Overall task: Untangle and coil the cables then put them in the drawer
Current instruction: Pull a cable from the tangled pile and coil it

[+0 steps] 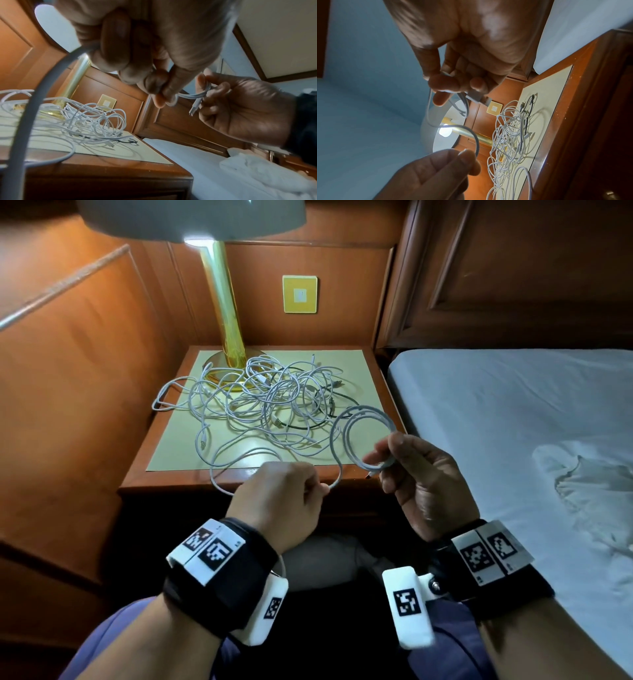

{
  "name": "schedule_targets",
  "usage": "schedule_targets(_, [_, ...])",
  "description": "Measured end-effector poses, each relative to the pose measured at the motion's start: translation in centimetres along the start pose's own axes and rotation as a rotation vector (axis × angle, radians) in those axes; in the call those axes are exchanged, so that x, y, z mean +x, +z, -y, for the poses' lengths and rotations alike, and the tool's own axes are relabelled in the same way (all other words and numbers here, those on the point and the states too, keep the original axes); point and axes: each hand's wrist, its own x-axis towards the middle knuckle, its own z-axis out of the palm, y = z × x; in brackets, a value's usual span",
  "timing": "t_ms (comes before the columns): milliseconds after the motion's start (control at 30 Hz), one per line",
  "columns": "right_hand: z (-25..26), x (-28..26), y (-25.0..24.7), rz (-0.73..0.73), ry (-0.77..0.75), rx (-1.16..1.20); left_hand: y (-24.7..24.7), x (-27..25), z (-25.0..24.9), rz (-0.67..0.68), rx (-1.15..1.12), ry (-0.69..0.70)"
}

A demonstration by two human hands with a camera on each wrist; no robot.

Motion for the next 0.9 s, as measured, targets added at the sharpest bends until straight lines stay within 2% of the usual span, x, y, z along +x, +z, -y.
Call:
schedule_targets(200, [-0.1, 0.1, -0.4, -0.049, 0.071, 0.02, -0.3, 0.9, 1.5, 0.004, -0.057, -0.15])
schedule_targets(333, [-0.2, 0.1, -0.4, -0.065, 0.063, -0.016, -0.4, 0.6, 1.5, 0.026, -0.096, -0.145])
schedule_targets(467, [-0.5, -0.2, -0.2, -0.022, -0.013, -0.14, -0.2, 0.2, 0.4, 0.133, -0.123, -0.03])
schedule_targets(567, [-0.6, -0.4, -0.2, 0.019, -0.107, -0.336, -0.4, -0.1, -0.6, 0.287, -0.222, 0.087])
schedule_targets(633, [-0.7, -0.6, -0.3, 0.072, -0.148, -0.459, -0.5, -0.1, -0.9, 0.319, -0.301, 0.123])
schedule_targets(767, [-1.4, -0.8, -0.3, 0.162, -0.158, -0.668, -0.8, 0.1, -0.7, 0.289, -0.378, 0.137])
schedule_targets(900, [-1.9, -0.6, -0.5, 0.177, -0.13, -0.741, -0.9, 0.3, 0.8, 0.18, -0.382, 0.091])
